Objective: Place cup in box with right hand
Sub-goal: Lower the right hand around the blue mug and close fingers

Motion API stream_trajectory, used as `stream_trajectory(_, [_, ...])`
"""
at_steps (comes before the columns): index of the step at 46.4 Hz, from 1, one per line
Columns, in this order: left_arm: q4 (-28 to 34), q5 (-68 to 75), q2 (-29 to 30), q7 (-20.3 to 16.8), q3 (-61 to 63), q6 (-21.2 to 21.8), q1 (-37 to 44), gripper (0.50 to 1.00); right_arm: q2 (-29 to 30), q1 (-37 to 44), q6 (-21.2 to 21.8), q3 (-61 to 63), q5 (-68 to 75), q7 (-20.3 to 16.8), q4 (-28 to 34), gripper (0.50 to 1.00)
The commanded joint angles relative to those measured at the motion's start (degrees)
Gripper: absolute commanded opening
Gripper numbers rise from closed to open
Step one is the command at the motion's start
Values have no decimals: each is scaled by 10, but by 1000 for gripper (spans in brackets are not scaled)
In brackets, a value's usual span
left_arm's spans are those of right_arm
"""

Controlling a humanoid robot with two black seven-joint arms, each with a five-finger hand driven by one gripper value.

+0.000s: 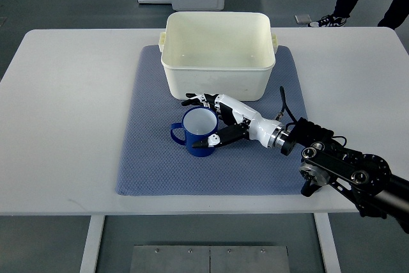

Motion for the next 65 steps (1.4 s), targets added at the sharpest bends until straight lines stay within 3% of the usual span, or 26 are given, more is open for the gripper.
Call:
stream_trajectory(1, [0, 0, 0, 1, 0, 0, 0, 1000, 2, -2, -1, -3, 0, 3, -1, 1000])
stream_trajectory(29, [0, 0, 0, 0, 0, 0, 0, 1000, 24, -8, -25, -26, 0, 21, -34, 985])
stream_trajectory(33, [0, 0, 0, 0, 0, 0, 0, 1000, 25, -9, -26, -26, 0, 24, -38, 945])
stream_trajectory(37, [0, 0, 0, 0, 0, 0, 0, 1000, 25, -9, -25, -30, 0, 36, -39, 828])
stream_trajectory(38, [0, 0, 0, 1, 0, 0, 0, 1000, 25, -9, -25, -33, 0, 38, -39, 764])
stream_trajectory(40, [-1, 0, 0, 0, 0, 0, 0, 1000, 25, -9, -26, -38, 0, 42, -39, 570])
stream_trajectory(41, [0, 0, 0, 0, 0, 0, 0, 1000, 25, -9, -25, -40, 0, 44, -40, 500])
stream_trajectory(65, [-1, 0, 0, 0, 0, 0, 0, 1000, 21, -4, -37, -43, 6, 86, -42, 500])
